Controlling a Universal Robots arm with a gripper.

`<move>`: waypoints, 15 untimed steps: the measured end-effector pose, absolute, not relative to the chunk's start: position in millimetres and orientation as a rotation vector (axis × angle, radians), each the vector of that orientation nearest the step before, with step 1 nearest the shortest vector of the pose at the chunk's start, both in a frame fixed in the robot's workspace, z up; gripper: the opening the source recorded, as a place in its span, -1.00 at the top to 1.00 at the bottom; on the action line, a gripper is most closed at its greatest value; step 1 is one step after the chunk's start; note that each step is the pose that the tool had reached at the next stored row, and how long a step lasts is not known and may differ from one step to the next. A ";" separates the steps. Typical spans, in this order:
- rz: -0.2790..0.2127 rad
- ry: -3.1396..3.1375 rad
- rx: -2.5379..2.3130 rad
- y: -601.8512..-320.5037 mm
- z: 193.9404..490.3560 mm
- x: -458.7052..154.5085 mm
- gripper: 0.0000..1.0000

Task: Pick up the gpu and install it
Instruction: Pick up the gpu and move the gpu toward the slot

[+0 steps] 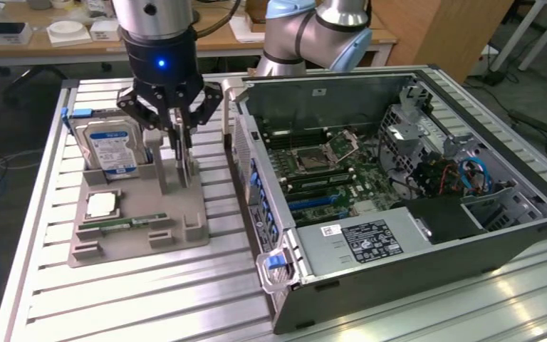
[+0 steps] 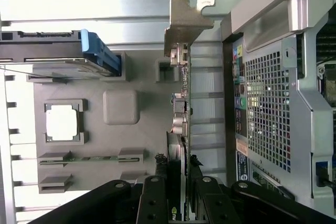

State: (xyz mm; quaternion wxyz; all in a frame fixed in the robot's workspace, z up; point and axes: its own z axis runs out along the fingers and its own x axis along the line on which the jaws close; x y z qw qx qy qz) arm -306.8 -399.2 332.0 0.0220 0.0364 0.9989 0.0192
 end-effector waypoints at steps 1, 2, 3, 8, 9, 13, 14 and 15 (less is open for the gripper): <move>0.060 3.095 0.113 -399.3 334.0 -306.8 0.47; 0.060 3.095 0.113 -399.3 335.6 -306.8 0.47; 0.060 3.095 0.113 -399.3 336.7 -306.8 0.47; 0.060 3.095 0.113 -399.3 340.1 -306.7 0.47; 0.060 3.095 0.113 -399.3 340.9 -306.6 0.47; 0.060 3.095 0.113 -399.3 346.2 -306.5 0.47; 0.060 3.095 0.113 -399.3 348.9 -306.5 0.47; 0.061 3.095 0.113 -399.3 351.6 -306.5 0.47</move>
